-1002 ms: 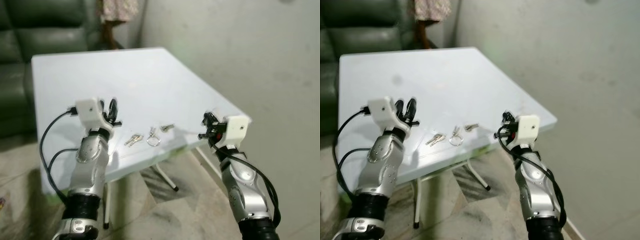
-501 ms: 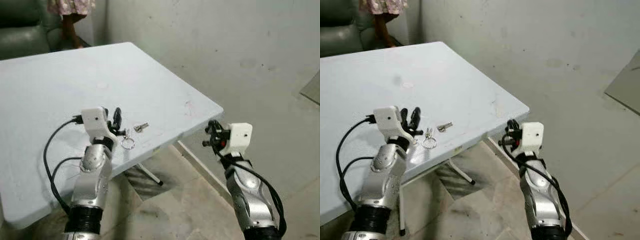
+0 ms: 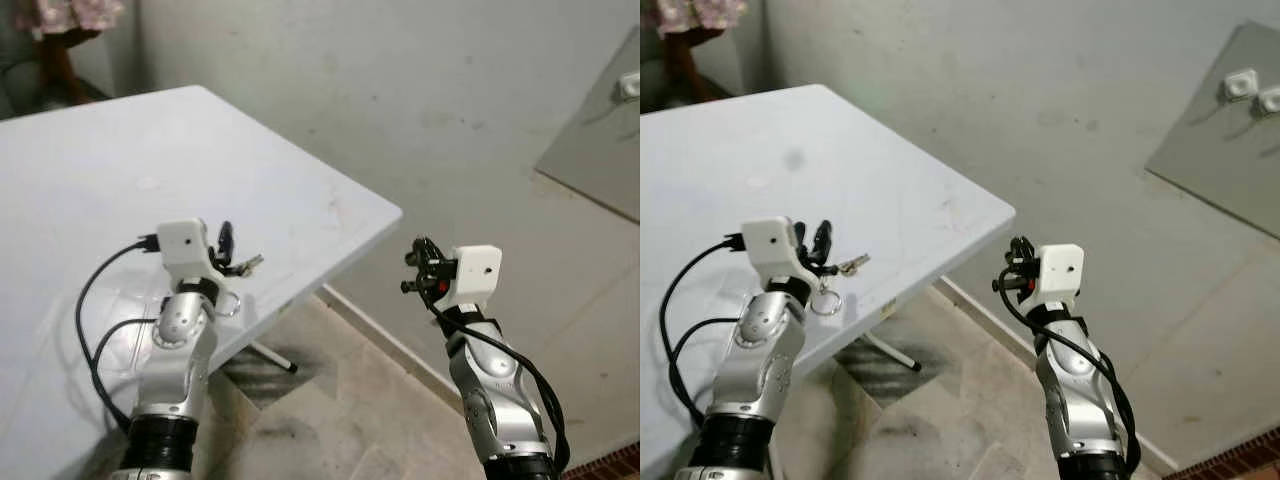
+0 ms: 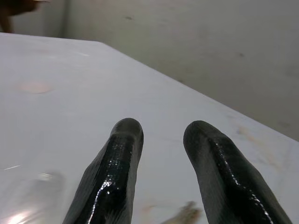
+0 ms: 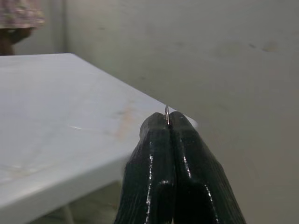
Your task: Hang keys on a hook
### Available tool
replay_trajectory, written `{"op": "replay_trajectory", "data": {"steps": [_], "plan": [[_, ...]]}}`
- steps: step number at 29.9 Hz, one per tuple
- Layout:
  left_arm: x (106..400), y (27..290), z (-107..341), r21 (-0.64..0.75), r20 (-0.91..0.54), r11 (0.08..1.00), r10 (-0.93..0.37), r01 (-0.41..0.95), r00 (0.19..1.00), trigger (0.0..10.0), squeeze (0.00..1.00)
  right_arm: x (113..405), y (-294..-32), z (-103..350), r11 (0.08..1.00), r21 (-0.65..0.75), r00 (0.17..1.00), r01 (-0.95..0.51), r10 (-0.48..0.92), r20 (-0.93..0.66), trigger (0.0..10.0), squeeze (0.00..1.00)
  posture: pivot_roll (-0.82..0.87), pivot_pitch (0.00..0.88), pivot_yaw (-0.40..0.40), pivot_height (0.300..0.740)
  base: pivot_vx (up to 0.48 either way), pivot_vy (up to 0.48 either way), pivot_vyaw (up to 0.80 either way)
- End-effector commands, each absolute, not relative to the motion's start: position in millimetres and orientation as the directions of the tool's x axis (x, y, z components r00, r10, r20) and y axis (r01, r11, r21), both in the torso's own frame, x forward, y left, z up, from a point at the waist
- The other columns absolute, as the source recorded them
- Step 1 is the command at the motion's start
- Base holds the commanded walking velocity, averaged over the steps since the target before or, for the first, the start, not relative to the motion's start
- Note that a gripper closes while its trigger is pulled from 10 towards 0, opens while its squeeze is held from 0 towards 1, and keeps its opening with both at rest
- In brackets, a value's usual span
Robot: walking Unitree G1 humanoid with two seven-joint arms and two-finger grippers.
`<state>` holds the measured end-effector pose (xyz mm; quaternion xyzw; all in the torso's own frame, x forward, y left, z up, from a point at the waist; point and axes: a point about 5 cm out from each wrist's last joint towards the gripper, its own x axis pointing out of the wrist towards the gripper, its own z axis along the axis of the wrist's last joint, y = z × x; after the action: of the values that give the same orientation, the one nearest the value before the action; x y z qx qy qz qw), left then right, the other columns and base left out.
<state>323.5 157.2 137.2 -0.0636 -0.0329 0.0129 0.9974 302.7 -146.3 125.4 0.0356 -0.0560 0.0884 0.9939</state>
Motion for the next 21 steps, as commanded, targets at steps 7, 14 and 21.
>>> {"op": "replay_trajectory", "data": {"steps": [7,14,21], "plan": [[325.0,144.0,141.4,-0.116,0.075,0.993,0.002,0.006,0.997,10.0,0.0,304.0,-156.9,129.3,0.989,0.04,0.983,-0.144,0.138,0.12,10.0,0.0,0.14,0.0,-0.103,0.74,0.0,0.0,-0.77],[325.1,143.9,143.5,-0.099,0.082,0.995,0.008,0.001,0.997,10.0,0.0,305.3,-158.0,131.6,0.99,0.035,0.984,-0.134,0.129,0.125,10.0,0.0,0.14,0.0,-0.101,0.74,0.0,0.0,-0.77],[324.7,141.5,146.6,-0.093,0.101,0.996,0.001,0.009,0.995,10.0,0.0,304.9,-157.8,131.7,0.991,0.036,0.984,-0.129,0.124,0.125,10.0,0.0,0.14,0.0,-0.1,0.74,0.0,0.0,-0.77]]}}
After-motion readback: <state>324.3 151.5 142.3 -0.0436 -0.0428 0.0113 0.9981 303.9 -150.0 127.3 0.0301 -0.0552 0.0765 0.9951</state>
